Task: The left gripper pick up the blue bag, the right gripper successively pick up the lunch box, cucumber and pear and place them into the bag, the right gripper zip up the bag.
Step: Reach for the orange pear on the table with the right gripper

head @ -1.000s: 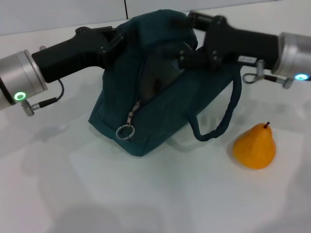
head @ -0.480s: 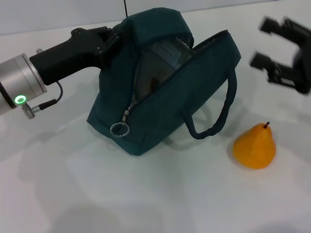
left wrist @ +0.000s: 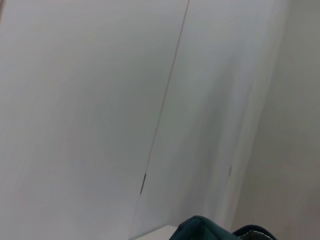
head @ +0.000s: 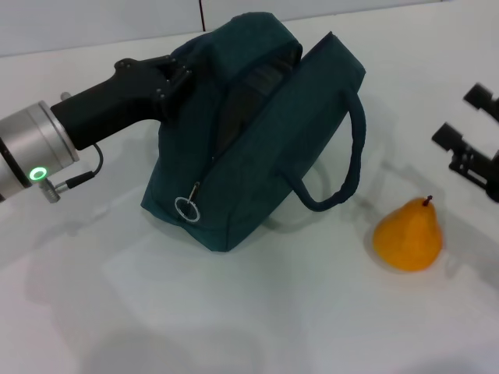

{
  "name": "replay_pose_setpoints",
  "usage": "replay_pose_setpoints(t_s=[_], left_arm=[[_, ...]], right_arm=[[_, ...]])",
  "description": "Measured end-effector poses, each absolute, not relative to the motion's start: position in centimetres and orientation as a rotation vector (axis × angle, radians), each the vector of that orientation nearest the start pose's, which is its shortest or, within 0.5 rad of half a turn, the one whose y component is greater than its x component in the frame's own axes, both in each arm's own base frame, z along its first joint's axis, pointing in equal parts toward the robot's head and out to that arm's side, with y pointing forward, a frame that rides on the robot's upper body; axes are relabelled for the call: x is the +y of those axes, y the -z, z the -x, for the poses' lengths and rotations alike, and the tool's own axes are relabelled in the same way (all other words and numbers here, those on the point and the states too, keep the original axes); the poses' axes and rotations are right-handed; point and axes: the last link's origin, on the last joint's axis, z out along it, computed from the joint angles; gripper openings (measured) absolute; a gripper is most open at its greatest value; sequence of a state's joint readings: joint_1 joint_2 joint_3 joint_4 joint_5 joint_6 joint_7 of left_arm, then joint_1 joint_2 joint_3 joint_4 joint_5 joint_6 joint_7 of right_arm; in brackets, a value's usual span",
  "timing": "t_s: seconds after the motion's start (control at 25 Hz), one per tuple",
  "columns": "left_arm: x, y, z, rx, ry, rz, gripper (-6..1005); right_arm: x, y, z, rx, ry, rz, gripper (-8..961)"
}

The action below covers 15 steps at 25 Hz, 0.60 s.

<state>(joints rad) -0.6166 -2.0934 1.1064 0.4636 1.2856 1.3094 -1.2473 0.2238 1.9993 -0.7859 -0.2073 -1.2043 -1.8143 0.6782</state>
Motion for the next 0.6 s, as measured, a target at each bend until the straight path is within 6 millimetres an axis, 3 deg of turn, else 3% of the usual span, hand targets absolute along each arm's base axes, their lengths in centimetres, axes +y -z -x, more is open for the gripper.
replay_pose_setpoints(t_s=[0.28,0.6], left_arm=[[36.9,3.7,19.3,-0.564,1.134,2.476,47],[36.9,3.7,19.4,-0.549,1.129,2.474,48]], right_arm=[[21.7,-0.8,-32.5,0.436,-1.182,2.030,774],[20.4,0.8,-33.3,0.523,-1.113,2.064,750]])
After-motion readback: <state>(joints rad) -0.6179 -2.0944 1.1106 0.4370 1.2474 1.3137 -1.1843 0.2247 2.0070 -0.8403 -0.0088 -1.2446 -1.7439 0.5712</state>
